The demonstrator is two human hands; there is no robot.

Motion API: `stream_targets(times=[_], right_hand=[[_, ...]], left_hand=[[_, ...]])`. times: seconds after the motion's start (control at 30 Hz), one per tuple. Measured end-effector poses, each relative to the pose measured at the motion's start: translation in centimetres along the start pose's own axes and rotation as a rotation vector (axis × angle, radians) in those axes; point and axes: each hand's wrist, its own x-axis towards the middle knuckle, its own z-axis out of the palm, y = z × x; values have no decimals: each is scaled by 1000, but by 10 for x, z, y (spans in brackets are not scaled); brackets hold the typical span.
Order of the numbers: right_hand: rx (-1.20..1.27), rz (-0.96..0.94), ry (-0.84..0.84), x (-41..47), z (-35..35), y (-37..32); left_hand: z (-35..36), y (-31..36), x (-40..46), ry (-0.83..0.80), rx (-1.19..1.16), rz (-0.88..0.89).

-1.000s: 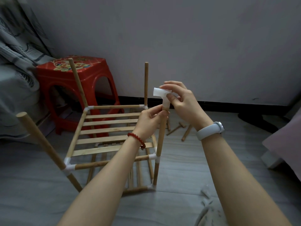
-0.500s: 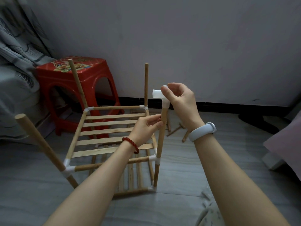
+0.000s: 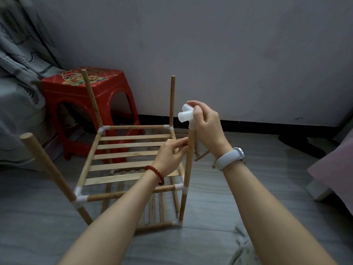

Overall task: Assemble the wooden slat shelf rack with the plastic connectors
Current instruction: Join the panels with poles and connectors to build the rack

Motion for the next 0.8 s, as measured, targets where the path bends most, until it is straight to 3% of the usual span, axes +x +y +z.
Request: stream_targets(times=[0.23, 0.4, 0.53, 0.67, 0.8], right_hand=[[162, 35, -54, -3, -10, -1], [153, 61, -189, -12, -26, 5], [87, 231, -194, -26, -53, 45], [-142, 502, -281, -72, -70, 131], [-412, 750, -344, -143, -71, 236]], left_hand=[[7, -3, 2, 13, 13, 4], [16, -10, -10, 170, -26, -64], [34, -32, -29, 176, 347, -82], [59, -67, -61, 156, 680, -274], [95, -104, -85, 255, 853, -121]])
